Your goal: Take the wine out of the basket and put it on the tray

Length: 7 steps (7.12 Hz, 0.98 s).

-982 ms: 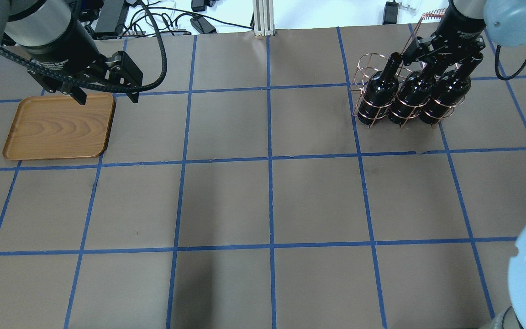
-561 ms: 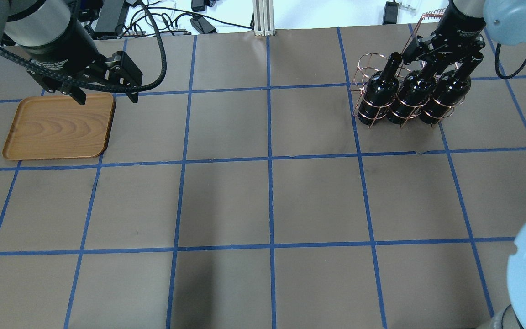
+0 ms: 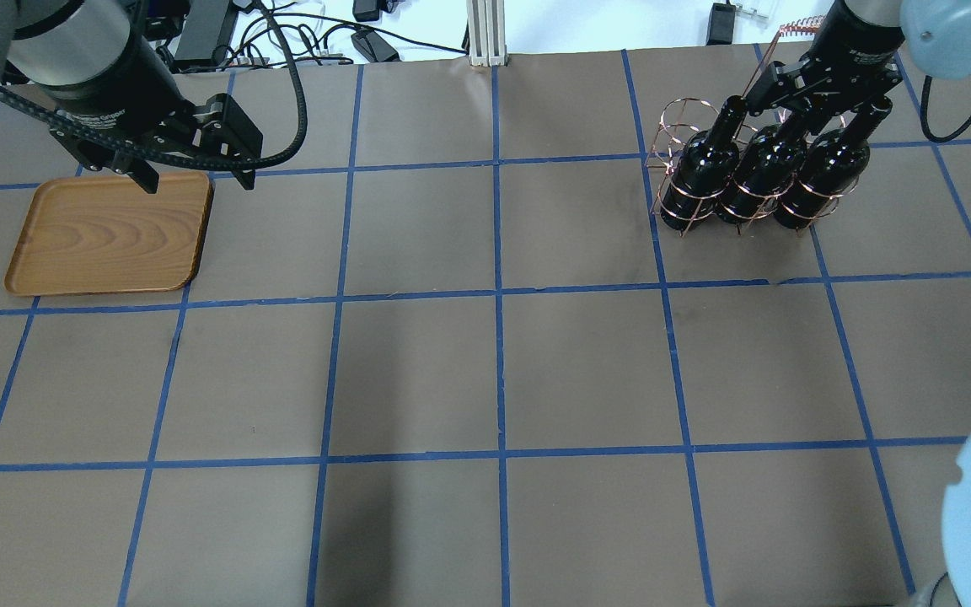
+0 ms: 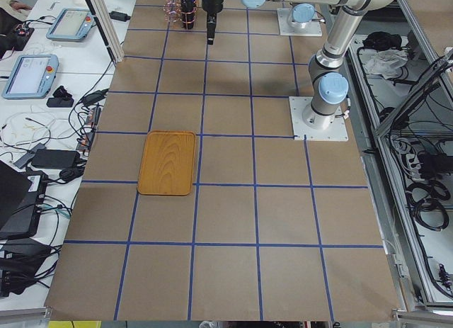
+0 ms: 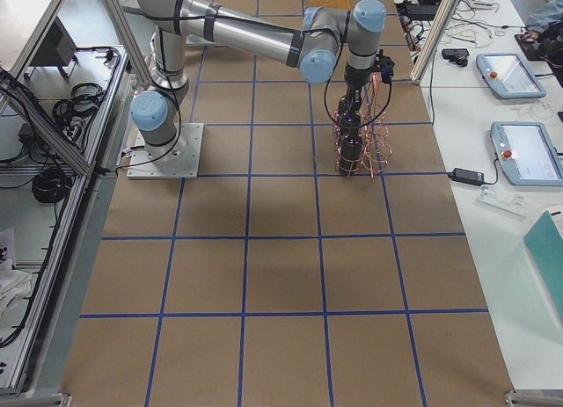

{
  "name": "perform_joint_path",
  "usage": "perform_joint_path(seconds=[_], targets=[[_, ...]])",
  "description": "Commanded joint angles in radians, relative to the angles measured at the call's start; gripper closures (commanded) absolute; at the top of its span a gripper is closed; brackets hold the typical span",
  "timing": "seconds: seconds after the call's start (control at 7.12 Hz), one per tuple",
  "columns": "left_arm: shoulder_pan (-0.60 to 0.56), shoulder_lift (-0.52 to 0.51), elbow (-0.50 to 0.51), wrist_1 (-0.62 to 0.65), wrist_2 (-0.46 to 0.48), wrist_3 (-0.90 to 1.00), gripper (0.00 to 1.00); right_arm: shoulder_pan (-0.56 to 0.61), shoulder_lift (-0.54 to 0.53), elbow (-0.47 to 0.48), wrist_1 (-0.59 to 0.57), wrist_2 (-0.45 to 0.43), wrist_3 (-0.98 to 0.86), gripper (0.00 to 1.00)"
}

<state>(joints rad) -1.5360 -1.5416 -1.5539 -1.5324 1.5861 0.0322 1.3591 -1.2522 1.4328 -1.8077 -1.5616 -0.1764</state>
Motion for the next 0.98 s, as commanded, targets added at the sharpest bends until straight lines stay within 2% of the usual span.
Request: perform_joint_path(seconds=[0.0, 0.42, 0.84], targets=[[0.0, 0.0, 0.0, 0.0, 0.0, 0.0, 0.0, 0.0, -0.024, 0.0, 0.021, 0.0, 0.0, 0.85], [0.0, 0.0, 0.0, 0.0, 0.0, 0.0, 0.0, -0.002, -0.045, -0.003, 0.036, -0.001, 0.0, 0.85], [0.0, 0.0, 0.0, 0.0, 0.0, 0.0, 0.0, -0.002, -0.076, -0.049, 0.117, -0.026, -0.002, 0.85]])
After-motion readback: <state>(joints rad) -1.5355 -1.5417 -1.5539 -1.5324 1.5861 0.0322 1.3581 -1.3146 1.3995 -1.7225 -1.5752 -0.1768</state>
